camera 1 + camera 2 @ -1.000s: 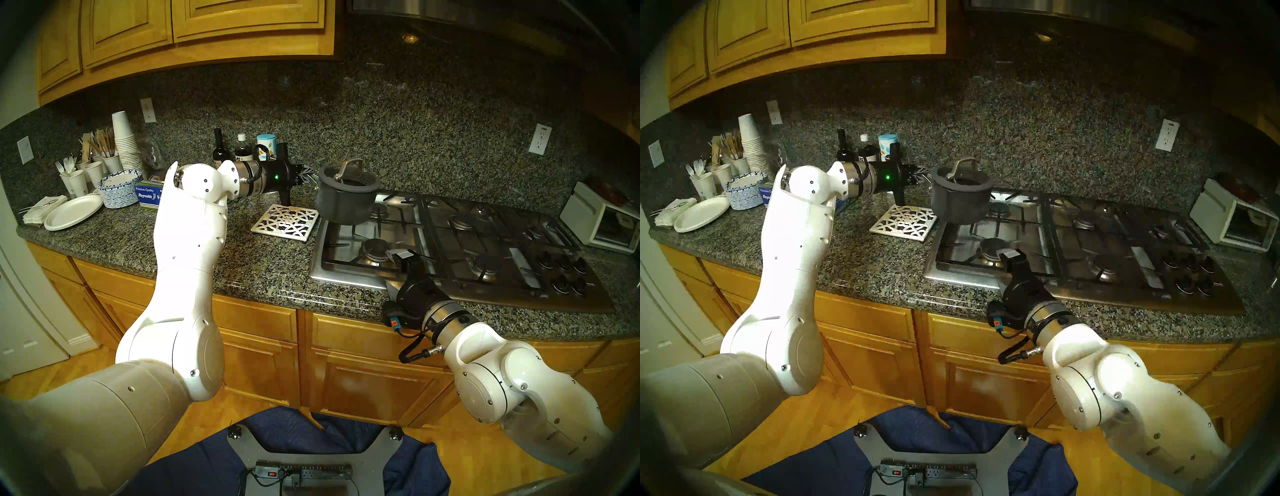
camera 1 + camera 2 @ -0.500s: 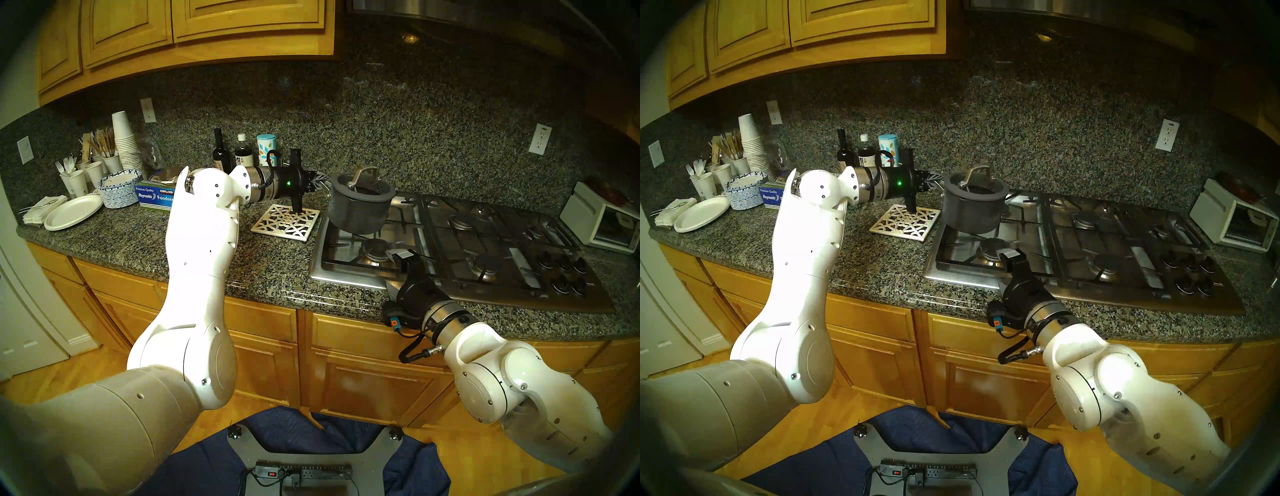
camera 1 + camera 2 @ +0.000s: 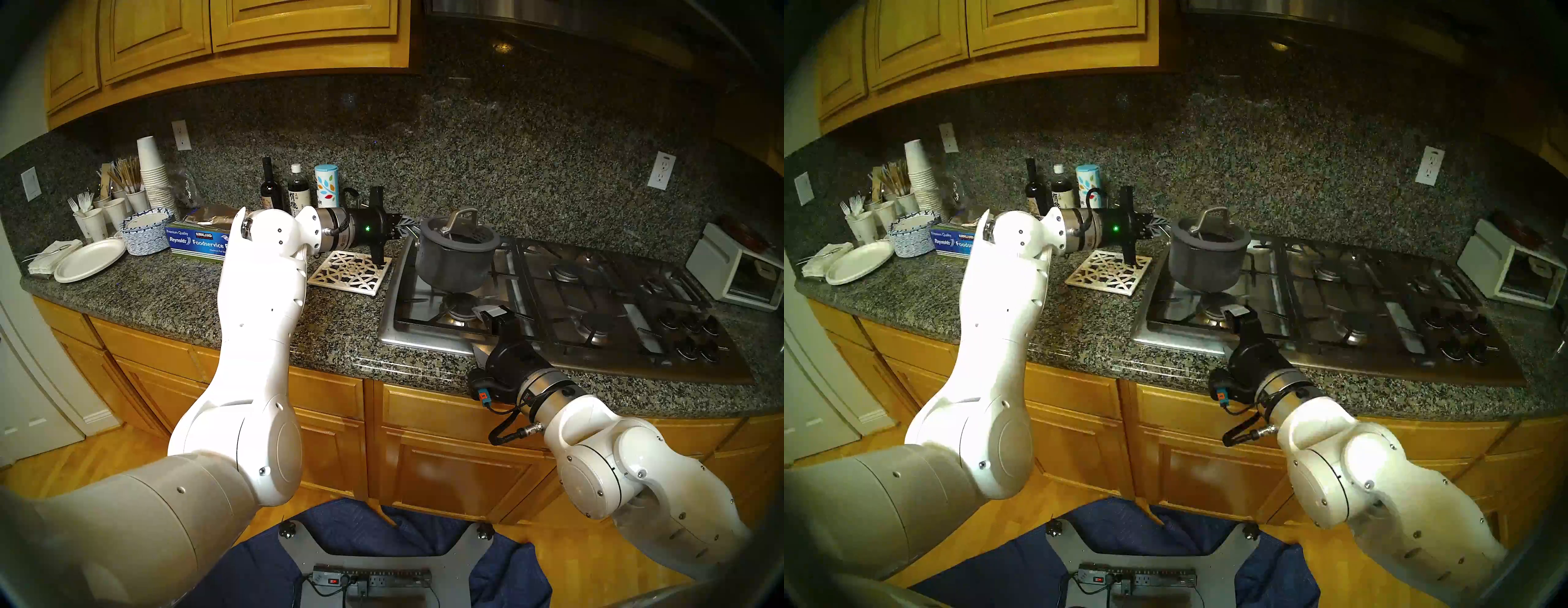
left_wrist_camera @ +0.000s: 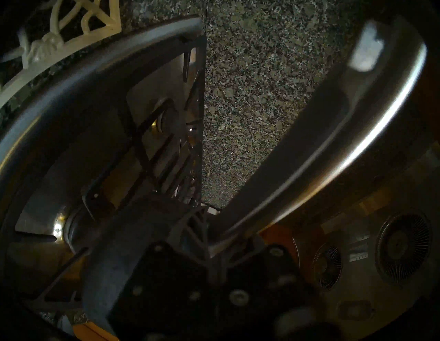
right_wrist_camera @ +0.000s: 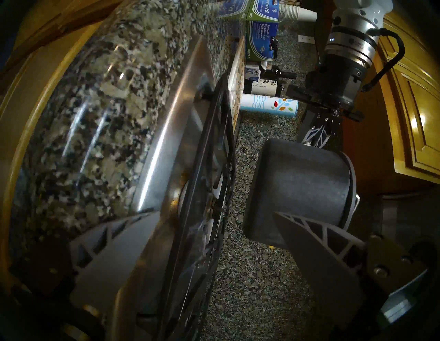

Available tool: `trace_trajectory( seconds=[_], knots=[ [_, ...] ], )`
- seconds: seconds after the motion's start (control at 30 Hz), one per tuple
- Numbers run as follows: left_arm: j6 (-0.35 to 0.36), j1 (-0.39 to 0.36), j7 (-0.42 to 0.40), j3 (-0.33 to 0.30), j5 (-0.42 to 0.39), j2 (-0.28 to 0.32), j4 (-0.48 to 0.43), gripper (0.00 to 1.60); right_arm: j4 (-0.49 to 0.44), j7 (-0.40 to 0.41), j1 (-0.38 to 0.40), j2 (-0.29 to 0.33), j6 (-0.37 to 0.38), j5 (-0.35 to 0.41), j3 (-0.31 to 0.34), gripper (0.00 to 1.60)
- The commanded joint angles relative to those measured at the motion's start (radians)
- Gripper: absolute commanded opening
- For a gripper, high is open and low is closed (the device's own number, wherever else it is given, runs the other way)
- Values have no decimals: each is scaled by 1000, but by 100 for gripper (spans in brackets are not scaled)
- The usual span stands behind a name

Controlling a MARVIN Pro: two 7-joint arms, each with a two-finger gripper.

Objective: Pick up the pot, put it on the stove, take off the pot lid

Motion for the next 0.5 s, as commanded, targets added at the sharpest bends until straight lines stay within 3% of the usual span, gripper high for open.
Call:
trace_trajectory(
  seconds=[0.0, 0.47],
  knots=[
    [6, -86, -67, -14, -28, -47, -25, 0, -26, -19, 17, 0, -2, -8, 14, 160],
    [27, -88, -93, -11, 16, -86, 34, 0, -26, -19, 17, 0, -2, -8, 14, 160]
  ],
)
